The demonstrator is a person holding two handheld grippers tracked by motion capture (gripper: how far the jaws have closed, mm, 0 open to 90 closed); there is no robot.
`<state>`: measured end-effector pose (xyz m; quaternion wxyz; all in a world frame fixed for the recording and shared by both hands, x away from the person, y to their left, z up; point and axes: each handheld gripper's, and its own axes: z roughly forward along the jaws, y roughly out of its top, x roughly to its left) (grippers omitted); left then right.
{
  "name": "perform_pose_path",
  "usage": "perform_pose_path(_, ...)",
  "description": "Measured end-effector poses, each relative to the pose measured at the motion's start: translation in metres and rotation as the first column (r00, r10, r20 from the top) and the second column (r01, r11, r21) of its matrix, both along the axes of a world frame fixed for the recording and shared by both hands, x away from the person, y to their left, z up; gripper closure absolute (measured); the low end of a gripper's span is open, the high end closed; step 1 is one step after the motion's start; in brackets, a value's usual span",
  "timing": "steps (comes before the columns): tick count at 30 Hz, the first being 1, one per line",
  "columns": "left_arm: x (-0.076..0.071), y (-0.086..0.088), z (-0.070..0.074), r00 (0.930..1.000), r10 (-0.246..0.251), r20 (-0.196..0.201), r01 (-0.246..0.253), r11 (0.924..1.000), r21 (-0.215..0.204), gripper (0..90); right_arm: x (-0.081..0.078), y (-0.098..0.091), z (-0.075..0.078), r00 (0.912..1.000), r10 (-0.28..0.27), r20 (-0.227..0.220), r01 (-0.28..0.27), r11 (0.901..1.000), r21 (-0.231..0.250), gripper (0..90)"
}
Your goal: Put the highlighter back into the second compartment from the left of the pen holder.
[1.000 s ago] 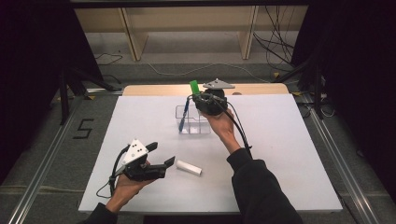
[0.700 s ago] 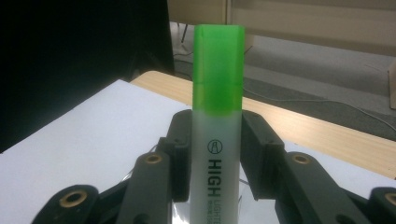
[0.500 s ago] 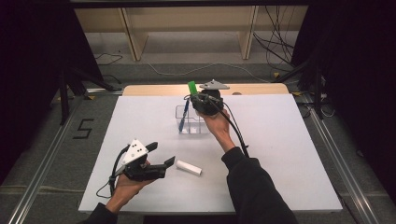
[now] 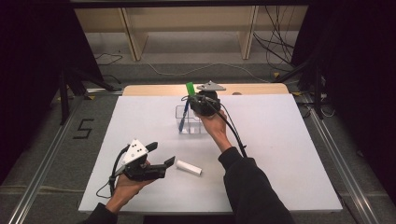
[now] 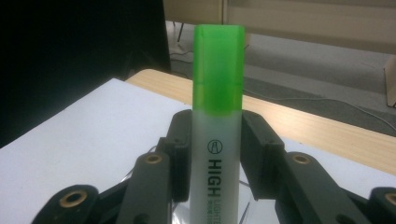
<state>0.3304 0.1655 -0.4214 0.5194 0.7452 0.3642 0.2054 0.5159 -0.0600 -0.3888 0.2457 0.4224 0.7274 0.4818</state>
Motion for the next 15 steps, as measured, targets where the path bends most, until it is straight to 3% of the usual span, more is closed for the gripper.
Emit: perform_pose_path(15,-0.0001,0.0,0.0001,1.0,0.0,0.001,0.0,1.0,-0.004,17.4,0.0011,0.0067,-0.0068,0.9999,0.001,-0.013,-0.001,1.0,-0.002,66.8)
